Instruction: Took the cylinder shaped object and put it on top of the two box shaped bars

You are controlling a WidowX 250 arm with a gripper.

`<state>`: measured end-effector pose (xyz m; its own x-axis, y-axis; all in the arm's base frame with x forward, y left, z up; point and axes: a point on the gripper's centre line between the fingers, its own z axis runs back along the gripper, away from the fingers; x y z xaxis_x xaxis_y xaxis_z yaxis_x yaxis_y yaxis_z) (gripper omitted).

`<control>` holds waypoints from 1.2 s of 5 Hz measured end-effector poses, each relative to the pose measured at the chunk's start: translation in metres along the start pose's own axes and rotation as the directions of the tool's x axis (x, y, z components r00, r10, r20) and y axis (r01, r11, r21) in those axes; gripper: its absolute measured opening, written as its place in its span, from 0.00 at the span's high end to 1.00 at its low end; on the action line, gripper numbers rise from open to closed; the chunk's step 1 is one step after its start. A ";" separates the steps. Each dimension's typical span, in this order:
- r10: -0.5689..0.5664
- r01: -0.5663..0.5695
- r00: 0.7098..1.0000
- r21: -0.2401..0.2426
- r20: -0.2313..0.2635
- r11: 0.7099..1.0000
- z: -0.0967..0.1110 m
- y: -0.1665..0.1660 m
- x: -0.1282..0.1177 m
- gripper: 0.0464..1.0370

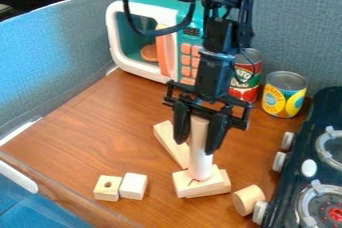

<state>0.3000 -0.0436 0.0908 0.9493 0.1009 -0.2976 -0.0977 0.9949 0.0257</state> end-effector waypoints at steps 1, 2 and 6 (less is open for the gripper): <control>0.004 -0.004 1.000 -0.005 -0.007 1.000 -0.001 0.000 -0.002 0.46; 0.004 -0.004 1.000 -0.015 -0.005 1.000 0.001 -0.001 -0.004 0.46; -0.007 0.007 1.000 -0.008 0.000 1.000 0.001 0.000 -0.007 0.03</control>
<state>0.2939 -0.0441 0.0939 0.9500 0.0940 -0.2978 -0.0934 0.9955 0.0161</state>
